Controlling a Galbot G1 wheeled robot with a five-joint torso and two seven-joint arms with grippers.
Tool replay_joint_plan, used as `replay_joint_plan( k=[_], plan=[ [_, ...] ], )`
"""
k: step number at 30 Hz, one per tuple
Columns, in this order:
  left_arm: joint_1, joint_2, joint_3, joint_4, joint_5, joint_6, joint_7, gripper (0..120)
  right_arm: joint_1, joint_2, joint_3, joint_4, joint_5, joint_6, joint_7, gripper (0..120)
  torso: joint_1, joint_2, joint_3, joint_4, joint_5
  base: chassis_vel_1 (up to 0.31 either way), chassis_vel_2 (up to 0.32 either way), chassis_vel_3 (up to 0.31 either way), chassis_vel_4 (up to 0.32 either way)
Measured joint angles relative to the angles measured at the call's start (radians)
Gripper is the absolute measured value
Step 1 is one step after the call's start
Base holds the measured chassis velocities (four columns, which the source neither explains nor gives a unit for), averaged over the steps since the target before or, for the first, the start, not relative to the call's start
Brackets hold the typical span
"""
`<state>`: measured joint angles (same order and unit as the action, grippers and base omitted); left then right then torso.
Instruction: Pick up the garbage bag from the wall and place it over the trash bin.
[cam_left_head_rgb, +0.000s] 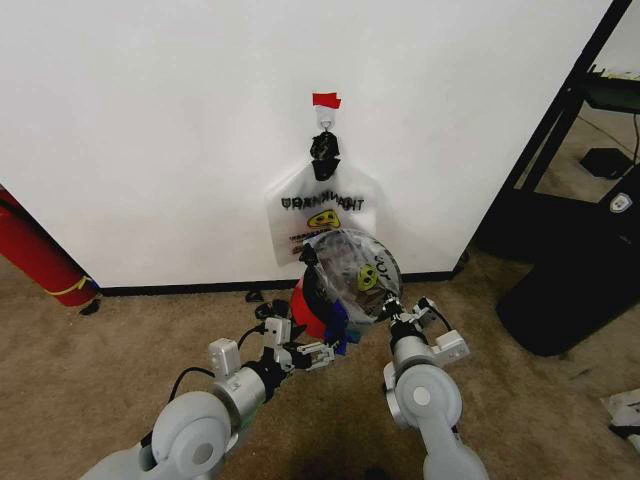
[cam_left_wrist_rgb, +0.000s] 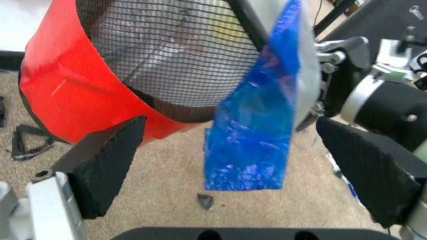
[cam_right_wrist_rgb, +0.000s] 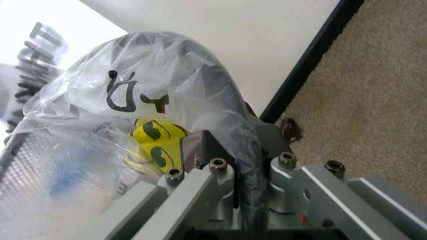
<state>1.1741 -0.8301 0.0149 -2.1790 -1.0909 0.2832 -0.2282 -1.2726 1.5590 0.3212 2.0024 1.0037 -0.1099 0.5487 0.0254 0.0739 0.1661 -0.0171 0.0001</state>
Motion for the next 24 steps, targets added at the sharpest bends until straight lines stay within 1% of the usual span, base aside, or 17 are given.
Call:
replay_joint_plan(
  k=[6, 15, 17, 19, 21, 23, 24],
  plan=[
    [-0.012, -0.014, 0.007, 0.019, -0.049, 0.005, -0.001, 98, -0.006, -0.016, 0.002, 0.007, 0.008, -0.006, 0.001, 1, 0.0, 0.0, 0.0, 0.0, 0.0, 0.0, 0.0, 0.0, 0.0],
    [-0.028, -0.024, 0.028, 0.051, -0.033, 0.009, 0.003, 97, -0.006, -0.019, -0.002, 0.019, 0.015, -0.011, 0.001, 1, 0.0, 0.0, 0.0, 0.0, 0.0, 0.0, 0.0, 0.0, 0.0],
    [-0.031, -0.027, 0.032, 0.055, -0.03, 0.009, -0.002, 91, -0.006, -0.019, -0.002, 0.019, 0.015, -0.012, 0.002, 1, 0.0, 0.0, 0.0, 0.0, -0.0001, 0.0, 0.0, 0.0, 0.0],
    [-0.03, -0.028, 0.033, 0.056, -0.033, 0.006, -0.007, 84, -0.006, -0.02, -0.002, 0.019, 0.015, -0.013, 0.003, 1, 0.0, 0.0, 0.0, 0.0, -0.0001, 0.0, 0.0, 0.0, 0.0],
    [-0.025, -0.024, 0.033, 0.056, -0.034, -0.005, -0.007, 72, -0.006, -0.02, -0.001, 0.019, 0.014, -0.014, 0.003, 1, 0.0, 0.0, 0.0, 0.0001, -0.0001, 0.0, 0.0, 0.0, 0.0],
    [-0.024, -0.024, 0.033, 0.055, -0.034, -0.008, -0.005, 70, -0.007, -0.02, -0.001, 0.018, 0.014, -0.014, 0.003, 1, 0.0, 0.0, 0.0, 0.0, -0.0001, 0.0, 0.0, 0.0, 0.0],
    [-0.023, -0.022, 0.033, 0.054, -0.035, -0.012, -0.002, 66, -0.007, -0.02, -0.001, 0.018, 0.014, -0.014, 0.003, 1, 0.0, 0.0, 0.0, 0.0001, -0.0001, 0.0, 0.0, 0.0, 0.0]
  ],
)
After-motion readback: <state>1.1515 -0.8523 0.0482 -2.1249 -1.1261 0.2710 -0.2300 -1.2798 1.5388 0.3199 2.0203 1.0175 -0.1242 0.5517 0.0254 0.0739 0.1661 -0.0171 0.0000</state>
